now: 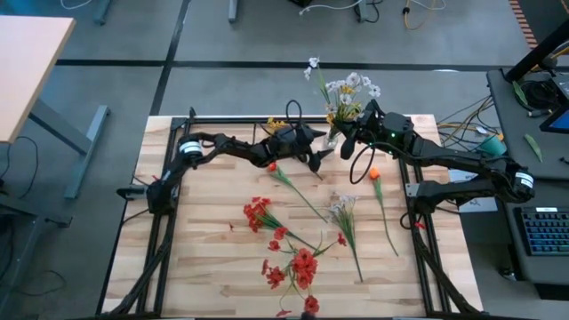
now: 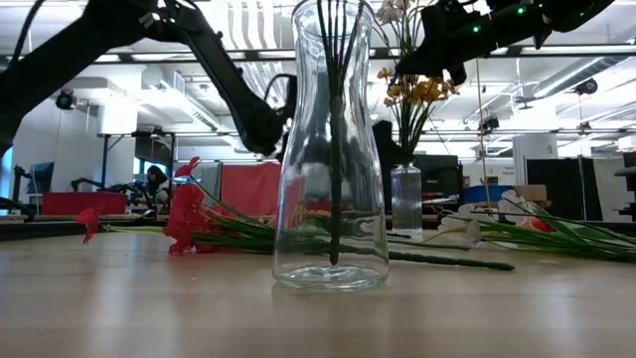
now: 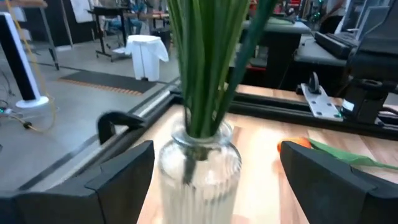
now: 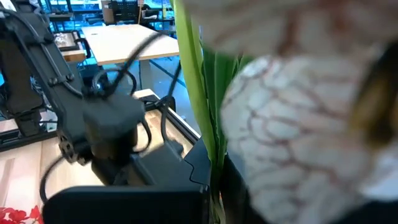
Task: Sort flowers into vase by color
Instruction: Put the left white flowers into the top transparent vase
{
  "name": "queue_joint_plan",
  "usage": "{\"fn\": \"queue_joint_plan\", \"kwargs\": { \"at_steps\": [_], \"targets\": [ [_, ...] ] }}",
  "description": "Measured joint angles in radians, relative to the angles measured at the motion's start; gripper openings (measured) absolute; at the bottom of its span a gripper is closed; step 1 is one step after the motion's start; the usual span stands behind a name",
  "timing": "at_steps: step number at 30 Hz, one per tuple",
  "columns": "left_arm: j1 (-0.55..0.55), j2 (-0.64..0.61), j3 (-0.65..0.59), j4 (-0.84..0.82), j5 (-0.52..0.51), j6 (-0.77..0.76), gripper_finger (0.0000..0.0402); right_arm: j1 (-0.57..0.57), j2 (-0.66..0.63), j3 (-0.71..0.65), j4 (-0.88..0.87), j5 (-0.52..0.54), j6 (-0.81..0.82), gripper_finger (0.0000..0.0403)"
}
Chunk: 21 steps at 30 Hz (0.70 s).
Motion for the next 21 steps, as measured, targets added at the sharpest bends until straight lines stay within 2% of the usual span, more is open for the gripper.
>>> {"fn": "queue_joint_plan", "kwargs": {
  "at_steps": [8,21],
  "targets": [
    [0.0,0.087,0.068,0.001,-0.039,-0.018,0.0331,0.0,0.0,0.0,-0.008,0.0,0.012,0.0009],
    [0.002,0.092,0.072,0.051,-0.057,0.011,0.0318,0.0,0.0,0.0,-0.022,-0.004,0.019,0.0009]
  ]
}}
